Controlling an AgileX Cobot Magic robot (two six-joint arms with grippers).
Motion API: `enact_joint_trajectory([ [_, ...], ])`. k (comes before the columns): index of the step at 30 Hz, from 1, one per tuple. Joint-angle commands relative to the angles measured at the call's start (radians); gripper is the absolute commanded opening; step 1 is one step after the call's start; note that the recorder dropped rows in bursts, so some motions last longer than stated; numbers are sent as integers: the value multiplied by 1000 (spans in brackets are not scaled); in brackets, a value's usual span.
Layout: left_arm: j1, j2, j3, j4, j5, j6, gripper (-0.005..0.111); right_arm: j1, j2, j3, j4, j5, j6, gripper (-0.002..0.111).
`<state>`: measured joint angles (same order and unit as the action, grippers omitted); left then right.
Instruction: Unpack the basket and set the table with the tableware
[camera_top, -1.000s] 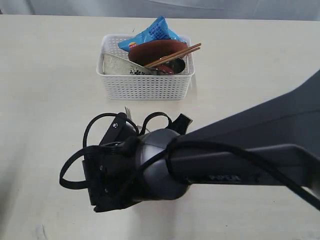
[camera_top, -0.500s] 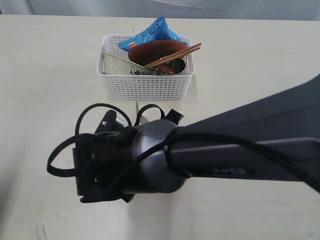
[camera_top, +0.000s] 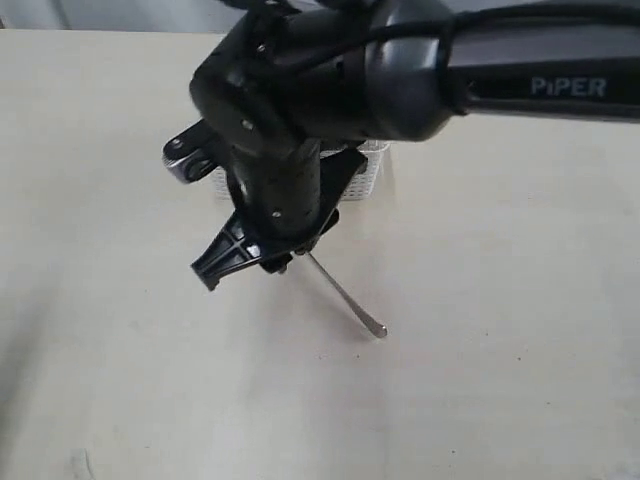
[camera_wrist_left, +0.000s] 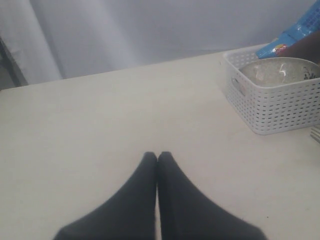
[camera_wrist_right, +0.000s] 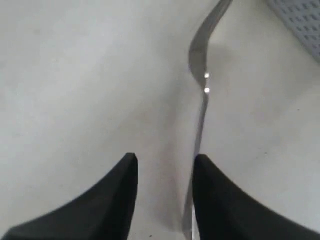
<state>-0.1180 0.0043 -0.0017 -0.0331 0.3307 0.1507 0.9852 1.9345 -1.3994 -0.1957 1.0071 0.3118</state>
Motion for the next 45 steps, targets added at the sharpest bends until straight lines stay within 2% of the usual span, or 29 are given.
enact_joint_trajectory([
  [1,-5,-4,2,4,-11,-1,0,-54,6,-7,14,-19,-54,36],
  [14,-5,-4,2,4,-11,-1,0,-77,123,-7,10,-86,-111,36],
  [20,-5,-4,2,4,-11,-1,0,-77,169,-7,-102,-116,-71,36],
  [24,-5,-4,2,4,-11,-1,0,-77,179,-7,-102,-138,-65,36],
  [30,-5,-4,2,4,-11,-1,0,-77,213,-7,-102,-135,-65,27],
  [36,-5,-4,2,4,-11,-1,0,-77,235,-7,-93,-97,-58,27],
  [38,-5,-4,2,4,-11,-1,0,-77,232,-7,-95,-76,-53,21],
  [41,-5,-4,2,4,-11,2,0,-73,231,-7,-95,-48,-53,-1],
  [45,-5,-4,2,4,-11,2,0,-73,231,-7,-91,-20,-53,0],
])
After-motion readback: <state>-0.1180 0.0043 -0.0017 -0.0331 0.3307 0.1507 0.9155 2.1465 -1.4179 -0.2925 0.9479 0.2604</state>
